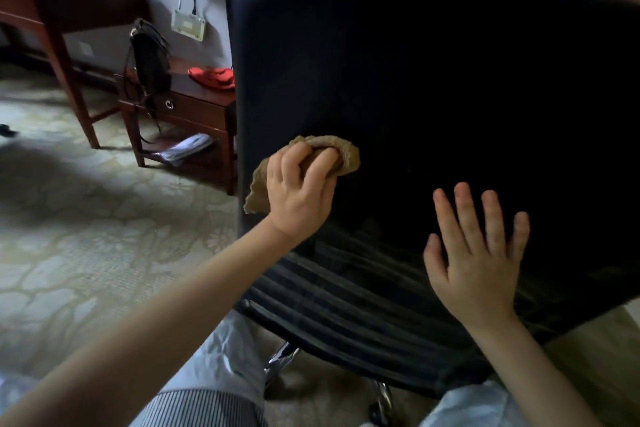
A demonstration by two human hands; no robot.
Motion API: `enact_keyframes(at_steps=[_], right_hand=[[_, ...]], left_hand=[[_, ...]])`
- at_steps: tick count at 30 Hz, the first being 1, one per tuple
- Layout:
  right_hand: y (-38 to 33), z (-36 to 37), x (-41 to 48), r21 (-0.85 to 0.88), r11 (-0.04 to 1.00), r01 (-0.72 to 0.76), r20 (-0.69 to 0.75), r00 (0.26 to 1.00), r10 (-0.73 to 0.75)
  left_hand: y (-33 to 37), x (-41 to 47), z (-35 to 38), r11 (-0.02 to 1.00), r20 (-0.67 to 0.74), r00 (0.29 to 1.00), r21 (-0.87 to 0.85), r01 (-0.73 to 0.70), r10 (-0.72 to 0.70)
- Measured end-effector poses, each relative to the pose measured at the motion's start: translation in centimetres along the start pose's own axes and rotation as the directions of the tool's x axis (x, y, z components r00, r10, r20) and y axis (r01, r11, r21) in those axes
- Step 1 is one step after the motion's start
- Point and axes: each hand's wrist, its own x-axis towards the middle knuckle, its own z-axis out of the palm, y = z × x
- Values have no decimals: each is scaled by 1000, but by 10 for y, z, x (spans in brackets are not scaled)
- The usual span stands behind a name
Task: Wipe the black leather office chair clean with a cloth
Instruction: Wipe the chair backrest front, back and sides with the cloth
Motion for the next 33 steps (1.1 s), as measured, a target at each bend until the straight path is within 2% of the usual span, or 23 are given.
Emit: enact_keyframes(at_steps=[5,12,15,17,18,20,22,23,26,28,30,33], right_hand=[[0,13,2,-16,999,39,16,999,-39],[-12,22,6,-75,997,27,-4,1000,-27],[-20,22,12,-94,995,27,14,1000,-26],[-28,23,14,-99,995,26,16,1000,-25],[-33,23,16,-97,995,25,18,1000,-23],[-43,23,21,-92,995,25,30,999,-22],[-51,21,27,-73,997,31,48,998,-28],[-55,19,30,-43,999,27,56,998,-24],[-65,8,40,192,981,-29,75,997,14],[-66,-3,45,327,943,-59,73,997,37],[-62,-12,44,337,940,-52,34,998,43],[-50,-23,40,285,958,-37,-41,998,50]], left_hand=[[13,-43,5,999,25,999,-12,38,-37],[10,-113,1,983,172,968,1,-184,181],[-3,-112,-2,979,233,951,-17,-204,203],[-10,-109,-6,985,272,947,-45,-167,172],[-14,-106,-8,994,284,952,-47,-104,113],[-21,-88,-11,988,265,953,-3,153,-147],[-29,-51,-8,871,184,854,19,491,-486],[-33,-26,-5,796,134,790,-12,605,-598],[-37,46,6,640,30,651,-154,753,-758],[-27,71,12,602,-2,615,-205,771,-788],[-4,73,16,645,-9,662,-234,727,-749],[45,47,18,789,57,827,-269,552,-559]])
